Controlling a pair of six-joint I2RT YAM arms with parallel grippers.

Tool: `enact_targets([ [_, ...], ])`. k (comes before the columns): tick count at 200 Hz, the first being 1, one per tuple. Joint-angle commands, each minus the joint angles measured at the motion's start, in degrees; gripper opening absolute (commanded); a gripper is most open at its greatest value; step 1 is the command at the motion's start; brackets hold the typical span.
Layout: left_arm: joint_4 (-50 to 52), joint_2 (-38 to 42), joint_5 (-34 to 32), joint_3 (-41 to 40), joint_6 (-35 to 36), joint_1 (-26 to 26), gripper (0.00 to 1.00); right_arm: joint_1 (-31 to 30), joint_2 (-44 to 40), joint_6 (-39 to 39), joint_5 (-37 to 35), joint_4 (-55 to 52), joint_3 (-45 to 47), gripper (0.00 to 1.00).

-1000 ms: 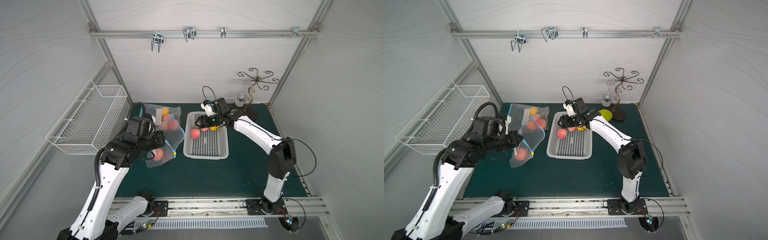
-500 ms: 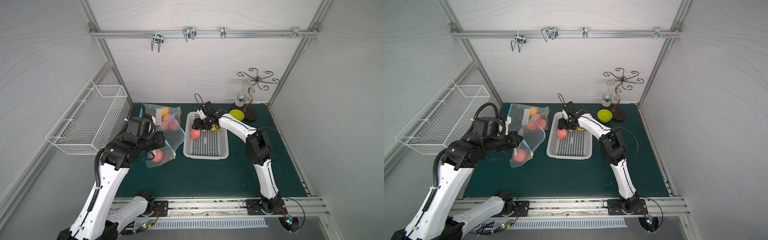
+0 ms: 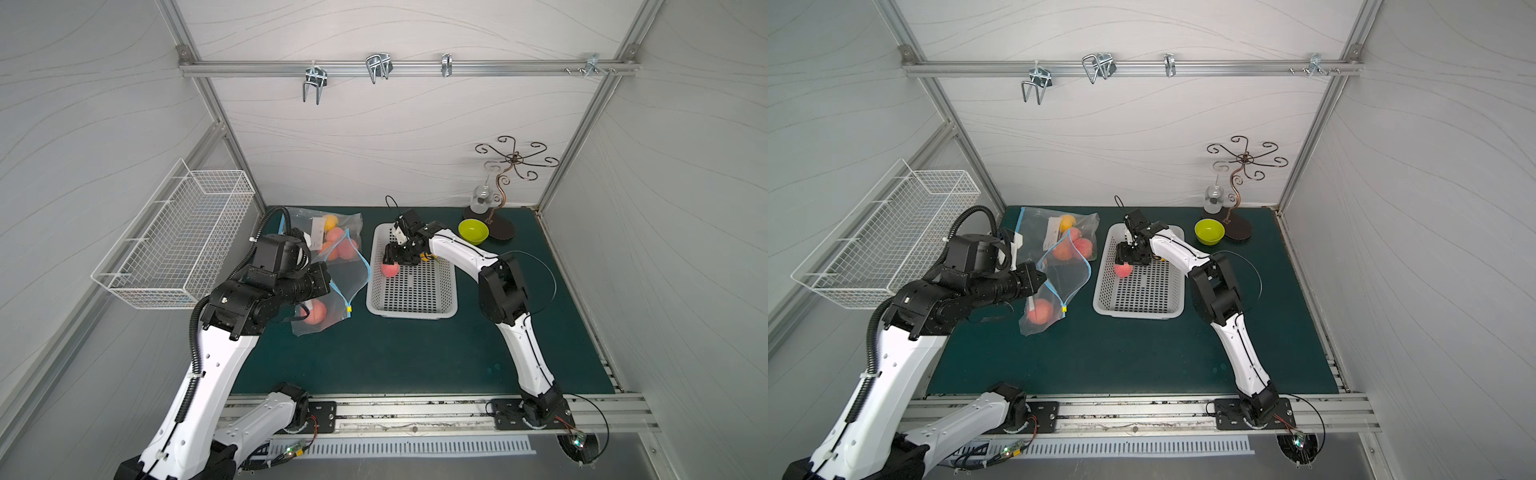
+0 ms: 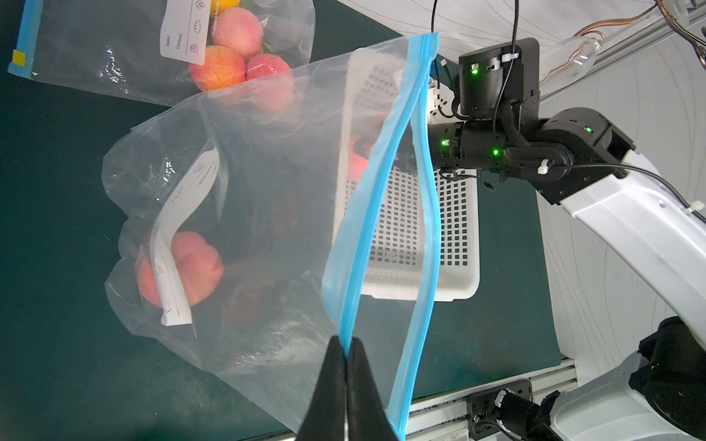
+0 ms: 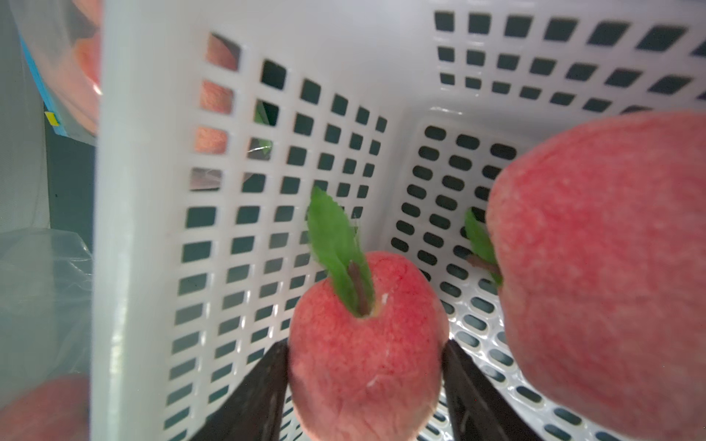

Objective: Place the peach in a zip-top bag and seal the zipper
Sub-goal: Pick up the peach from the basket, then place the peach in the zipper food storage bag.

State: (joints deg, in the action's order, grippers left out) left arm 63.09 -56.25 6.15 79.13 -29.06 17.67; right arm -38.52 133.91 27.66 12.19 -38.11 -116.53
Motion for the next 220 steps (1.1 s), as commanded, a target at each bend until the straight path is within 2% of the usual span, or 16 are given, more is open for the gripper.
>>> enact_targets([
  [1,-0.7,1.0,-0.8,0.4,0.4,-0.2,0.0,0.3,1.5,0.7,3.8,-1.1,-0.5,0.56],
  [28,-0.6,1.0,-0.8,0.3,0.6,-0.2,0.0,0.7,-4.1,0.4,5.4,0.9,3.8,0.54],
  [80,-1.5,1.0,-0.4,0.1,0.1,-0.2,0.0,2.7,-24.9,1.0,13.8,12.3,18.9,0.53],
  [133,-2.4,0.8,0.0,-0.7,-0.6,-0.2,0.0,1.7,-36.7,0.9,28.1,20.2,22.8,0.52],
  [167,-2.6,0.6,0.4,-0.8,-0.7,-0.2,0.0,-1.9,-39.8,-0.9,33.7,22.3,21.3,0.52],
  [220,-3.3,0.5,2.0,0.0,-0.8,-0.1,0.0,-7.4,-35.0,-4.1,28.3,16.5,16.0,0.52],
])
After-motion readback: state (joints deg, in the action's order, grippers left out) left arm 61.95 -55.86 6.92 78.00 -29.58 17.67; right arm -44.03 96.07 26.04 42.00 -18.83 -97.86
